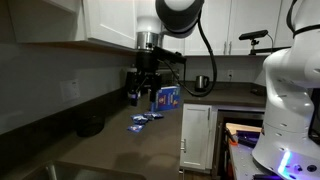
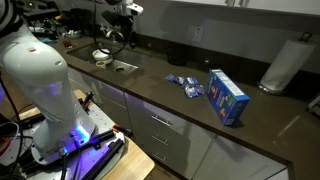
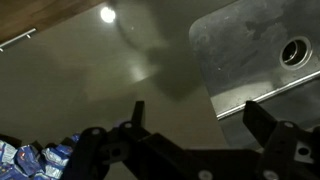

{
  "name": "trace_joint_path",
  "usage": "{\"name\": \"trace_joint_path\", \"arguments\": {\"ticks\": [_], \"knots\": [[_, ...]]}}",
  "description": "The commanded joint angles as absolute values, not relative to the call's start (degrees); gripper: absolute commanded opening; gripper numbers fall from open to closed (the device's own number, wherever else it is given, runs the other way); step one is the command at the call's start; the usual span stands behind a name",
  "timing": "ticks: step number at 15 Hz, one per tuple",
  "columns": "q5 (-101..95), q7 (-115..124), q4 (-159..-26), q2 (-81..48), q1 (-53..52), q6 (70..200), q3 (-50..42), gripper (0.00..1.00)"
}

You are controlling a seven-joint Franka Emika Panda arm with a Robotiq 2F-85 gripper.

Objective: Move the basket to the edge

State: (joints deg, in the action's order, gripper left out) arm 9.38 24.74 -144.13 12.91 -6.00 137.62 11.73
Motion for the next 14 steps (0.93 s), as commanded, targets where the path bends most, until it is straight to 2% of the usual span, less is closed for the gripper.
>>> {"name": "trace_joint_path", "arguments": {"ticks": [1,9,14], "knots": [[9.2,22.9,-145.8,10.0,-5.7,148.7,10.4,1.0],[3.4,25.3,-145.0,-3.0,-4.8,175.5,9.1,1.0],[-10.6,27.3,-140.2,-10.3,-7.3,184.1,0.3,1.0]]}}
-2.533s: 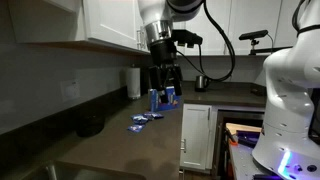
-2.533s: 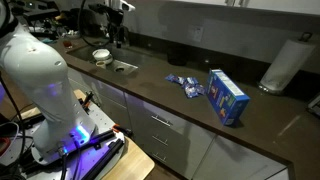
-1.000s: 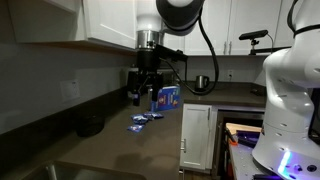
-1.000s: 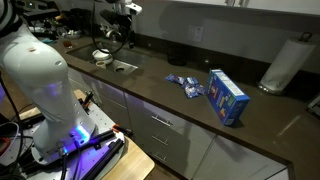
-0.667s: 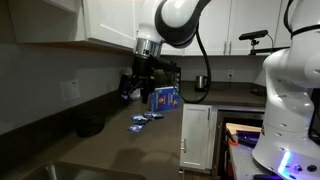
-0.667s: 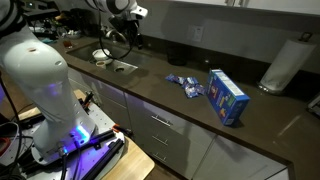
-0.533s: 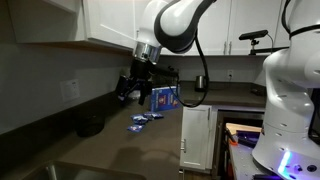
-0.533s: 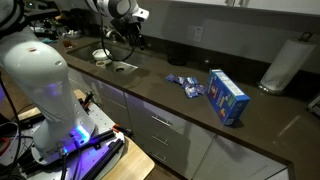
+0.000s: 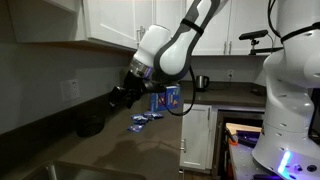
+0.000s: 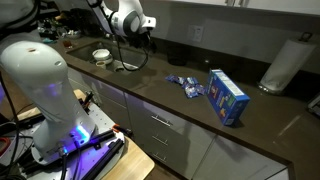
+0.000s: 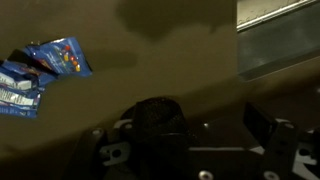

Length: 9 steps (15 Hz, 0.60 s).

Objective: Move the basket to the edge

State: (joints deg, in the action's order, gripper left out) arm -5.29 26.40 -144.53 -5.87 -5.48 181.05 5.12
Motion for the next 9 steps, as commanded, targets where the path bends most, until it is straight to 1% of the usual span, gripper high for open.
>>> {"name": "trace_joint_path", "arguments": {"ticks": [1,6,9], "knots": [[-11.4,27.1,-138.4,-11.7,-8.4,184.7,-1.5,1.0],[-11.3,27.6,-128.9,-19.5,-15.7,186.6,-8.8,1.0],[-11.0,27.6,-124.4,-24.5,-22.1,187.5,-14.7,1.0]]}}
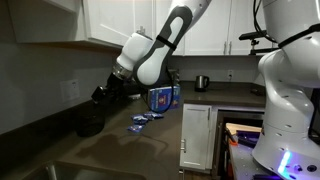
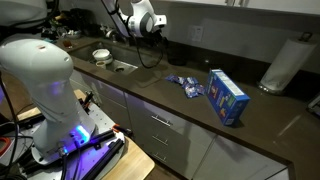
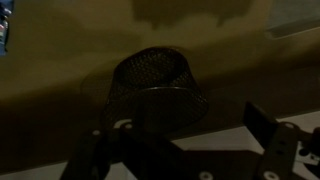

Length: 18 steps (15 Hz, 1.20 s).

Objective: Move the basket to the edge

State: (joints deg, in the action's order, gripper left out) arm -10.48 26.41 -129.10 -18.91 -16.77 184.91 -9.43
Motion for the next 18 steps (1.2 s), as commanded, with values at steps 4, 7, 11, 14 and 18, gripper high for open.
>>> {"name": "trace_joint_path", "arguments": {"ticks": [4,7,11,14,18], "knots": [[-9.2,28.5,-120.1,-30.5,-30.6,188.2,-23.7,1.0],[-7.0,30.5,-117.8,-33.8,-34.2,187.6,-27.7,1.0],[-4.2,32.9,-115.0,-37.5,-37.7,185.9,-32.4,1.0],[-2.6,33.9,-113.6,-39.2,-38.7,184.7,-34.4,1.0],[-1.3,34.7,-113.6,-40.7,-40.1,184.4,-37.6,1.0]]}}
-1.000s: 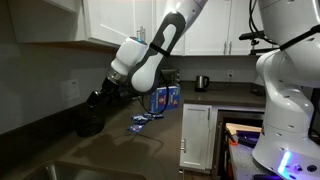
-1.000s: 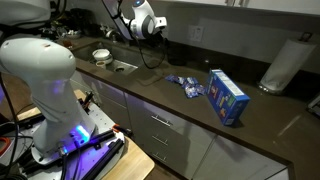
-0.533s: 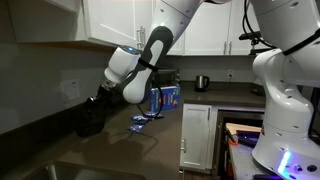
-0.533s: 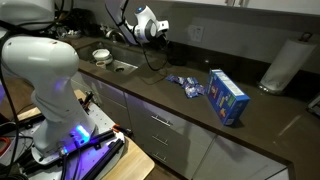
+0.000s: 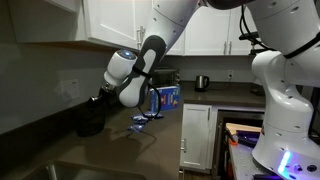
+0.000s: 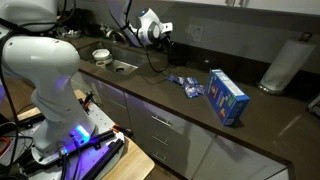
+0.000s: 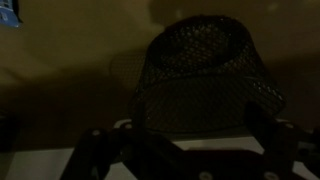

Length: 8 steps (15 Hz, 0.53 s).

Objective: Move the basket to the edge

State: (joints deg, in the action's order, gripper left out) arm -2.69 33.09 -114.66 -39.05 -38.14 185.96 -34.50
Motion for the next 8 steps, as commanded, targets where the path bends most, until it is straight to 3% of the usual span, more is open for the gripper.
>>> {"name": "trace_joint_path", "arguments": {"ticks": [1,8], "knots": [[4.4,29.7,-113.7,-41.0,-40.6,184.3,-37.7,1.0],[11.5,29.9,-112.3,-43.4,-41.0,180.8,-39.0,1.0]]}}
